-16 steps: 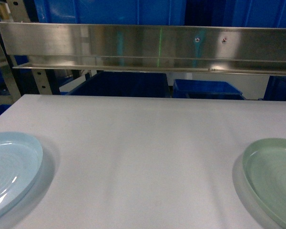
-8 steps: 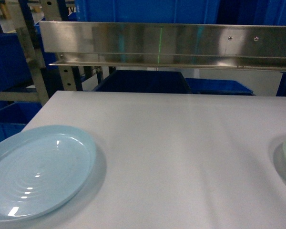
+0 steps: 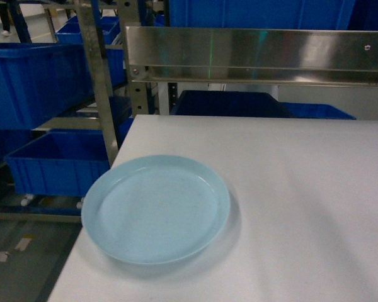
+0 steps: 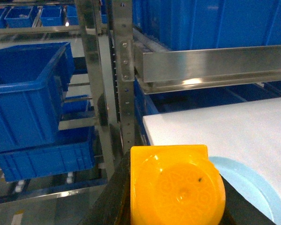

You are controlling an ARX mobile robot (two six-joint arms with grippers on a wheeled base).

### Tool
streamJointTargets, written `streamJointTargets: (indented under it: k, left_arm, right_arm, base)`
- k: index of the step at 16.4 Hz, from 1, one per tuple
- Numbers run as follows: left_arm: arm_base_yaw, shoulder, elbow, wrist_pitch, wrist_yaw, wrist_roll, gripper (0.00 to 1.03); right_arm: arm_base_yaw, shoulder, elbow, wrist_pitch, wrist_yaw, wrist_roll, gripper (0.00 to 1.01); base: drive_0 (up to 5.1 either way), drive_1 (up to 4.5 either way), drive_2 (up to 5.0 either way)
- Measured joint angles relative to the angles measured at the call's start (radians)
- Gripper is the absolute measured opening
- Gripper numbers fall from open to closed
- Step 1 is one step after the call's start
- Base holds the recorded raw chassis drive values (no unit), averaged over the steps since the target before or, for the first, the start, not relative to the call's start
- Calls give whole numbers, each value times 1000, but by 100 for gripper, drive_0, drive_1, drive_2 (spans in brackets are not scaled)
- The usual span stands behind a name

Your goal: Sort and place red and yellow blocks in left bins

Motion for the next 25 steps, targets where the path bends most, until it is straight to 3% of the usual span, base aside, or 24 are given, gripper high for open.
streamJointTargets:
  k: [25]
  left_arm:
    - [1,0,0,-1,0,0,27]
  right_arm:
    - [0,1,-2,2,0,0,28]
  base:
    - [-493,259,234]
